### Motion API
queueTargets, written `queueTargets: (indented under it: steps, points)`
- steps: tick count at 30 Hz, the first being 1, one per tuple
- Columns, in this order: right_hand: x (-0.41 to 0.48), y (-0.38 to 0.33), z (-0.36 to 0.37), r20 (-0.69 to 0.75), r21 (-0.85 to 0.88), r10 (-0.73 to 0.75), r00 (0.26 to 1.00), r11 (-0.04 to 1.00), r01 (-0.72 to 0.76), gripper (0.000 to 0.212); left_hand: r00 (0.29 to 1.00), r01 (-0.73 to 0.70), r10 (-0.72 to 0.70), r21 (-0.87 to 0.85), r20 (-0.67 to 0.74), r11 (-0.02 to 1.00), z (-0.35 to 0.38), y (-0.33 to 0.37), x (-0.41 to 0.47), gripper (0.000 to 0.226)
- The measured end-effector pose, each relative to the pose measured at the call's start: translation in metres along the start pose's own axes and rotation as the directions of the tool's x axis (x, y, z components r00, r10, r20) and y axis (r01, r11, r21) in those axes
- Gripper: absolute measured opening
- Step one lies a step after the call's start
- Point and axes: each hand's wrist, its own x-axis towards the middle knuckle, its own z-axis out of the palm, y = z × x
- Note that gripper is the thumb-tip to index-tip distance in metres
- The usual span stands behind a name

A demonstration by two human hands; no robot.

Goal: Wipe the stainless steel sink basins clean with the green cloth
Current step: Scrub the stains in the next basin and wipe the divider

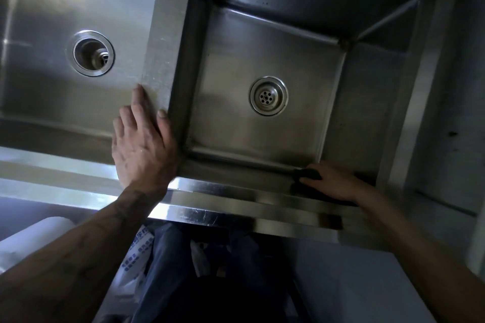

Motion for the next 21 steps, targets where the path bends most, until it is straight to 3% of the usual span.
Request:
queueTargets:
  steps: [4, 7, 12, 16, 21]
  points:
    - [0.047, -0.016, 0.014, 0.017, -0.056, 0.127, 0.992, 0.99, -0.126, 0.05, 1.0, 0.004, -0.004, 0.007, -0.002, 1.0, -0.001, -0.001, 0.001, 0.061]
    - [0.068, -0.063, 0.021, 0.072, 0.042, 0.07, 0.995, 0.996, -0.073, 0.061, 1.0, -0.002, 0.001, 0.029, 0.019, 1.0, 0.001, -0.001, 0.002, 0.061]
    - [0.096, -0.173, 0.037, 0.062, 0.107, -0.18, 0.982, 0.979, 0.173, 0.045, 1.0, 0.0, 0.0, 0.017, 0.019, 1.0, -0.001, -0.001, 0.001, 0.061]
    - [0.092, -0.249, 0.041, 0.066, 0.123, -0.303, 0.951, 0.948, 0.294, 0.049, 1.0, -0.014, 0.014, 0.005, 0.021, 1.0, -0.001, -0.002, 0.001, 0.06]
    - [0.047, -0.273, 0.032, 0.027, 0.229, -0.387, 0.922, 0.9, 0.371, 0.036, 1.0, -0.017, 0.017, 0.008, 0.012, 1.0, 0.0, -0.002, 0.001, 0.06]
